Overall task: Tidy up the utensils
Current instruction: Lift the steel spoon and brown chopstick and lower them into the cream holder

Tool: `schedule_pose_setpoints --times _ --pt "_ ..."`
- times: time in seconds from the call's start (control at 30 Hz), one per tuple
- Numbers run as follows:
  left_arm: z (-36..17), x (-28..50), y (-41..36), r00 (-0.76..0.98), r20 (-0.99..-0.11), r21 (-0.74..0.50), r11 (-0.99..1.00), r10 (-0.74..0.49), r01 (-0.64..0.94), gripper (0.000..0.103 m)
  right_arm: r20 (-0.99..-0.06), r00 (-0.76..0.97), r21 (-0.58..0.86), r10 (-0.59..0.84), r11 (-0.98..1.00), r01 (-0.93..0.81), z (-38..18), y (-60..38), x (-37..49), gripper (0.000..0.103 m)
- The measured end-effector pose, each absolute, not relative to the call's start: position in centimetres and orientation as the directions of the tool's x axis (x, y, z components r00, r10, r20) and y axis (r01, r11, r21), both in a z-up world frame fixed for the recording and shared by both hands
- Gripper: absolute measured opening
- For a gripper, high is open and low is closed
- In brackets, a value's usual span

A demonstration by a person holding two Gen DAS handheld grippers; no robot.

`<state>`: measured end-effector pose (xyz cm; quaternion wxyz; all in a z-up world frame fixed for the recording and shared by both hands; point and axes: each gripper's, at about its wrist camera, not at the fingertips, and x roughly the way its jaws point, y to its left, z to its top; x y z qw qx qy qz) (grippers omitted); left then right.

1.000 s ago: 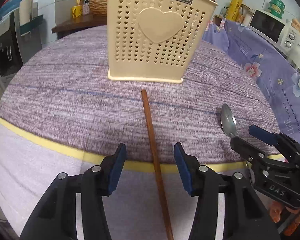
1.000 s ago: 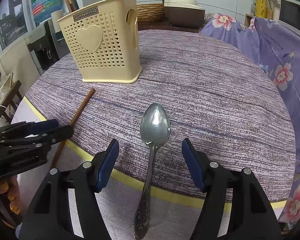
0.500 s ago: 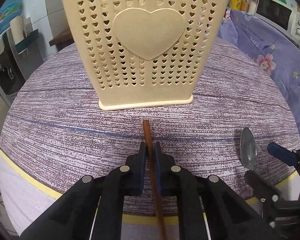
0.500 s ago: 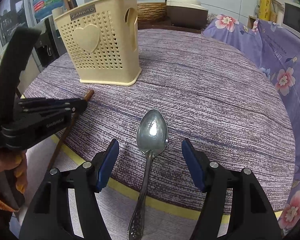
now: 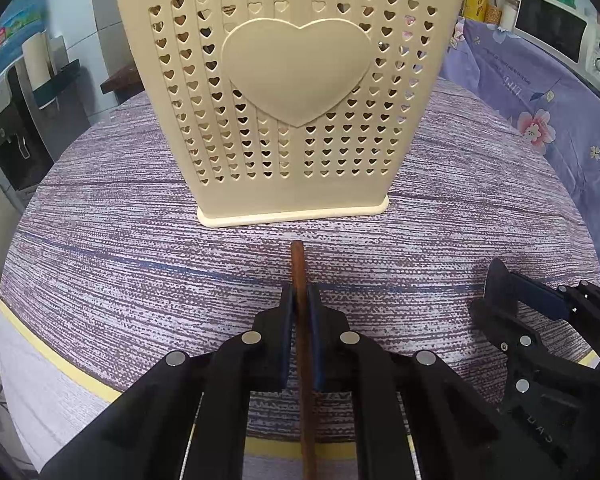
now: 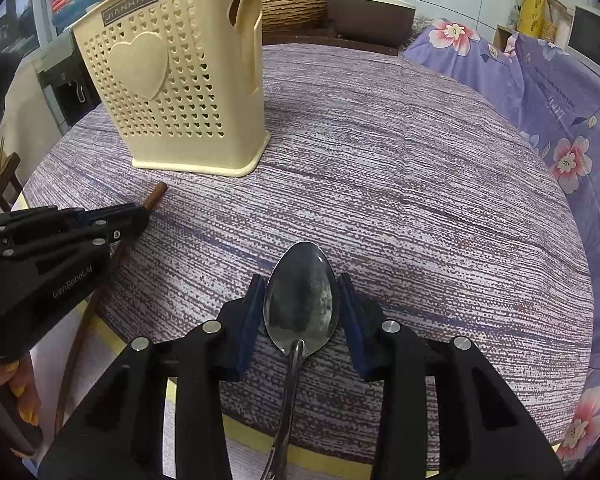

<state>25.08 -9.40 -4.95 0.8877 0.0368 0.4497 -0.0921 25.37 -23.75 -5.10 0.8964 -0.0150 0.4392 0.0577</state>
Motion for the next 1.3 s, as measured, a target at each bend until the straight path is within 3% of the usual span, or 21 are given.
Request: schedule_pose_setpoints --times 0.3,0.7,1.03,1.3 --pt "-3.0 24.1 -7.6 0.624 -0.761 -0.078 0.98 -0.178 0.185 0.008 -0.762 0.626 0.09 0.166 0.984 -0.152 -3.5 -24.2 24.5 0.038" --pt "8.0 17.8 -2.9 0.795 -0.521 -0.204 0.949 -0.312 0.239 0.008 -0.644 0.713 0.152 0.278 0.96 -0.237 4.8 -24.9 20.3 0.038" --pt "10.1 16.9 -2.7 0.837 -0.451 -0.187 0.95 -0.31 0.25 0.008 -0.607 0.734 0.15 0.303 0.952 -0.269 6.5 -23.8 19.5 0.038" --pt "15.2 17.0 -1.6 0.879 -0.347 -0.187 0.943 -0.327 0.277 0.008 -0.492 0.801 0.082 0.341 0.934 -0.347 10.8 -21.7 19.6 0.038"
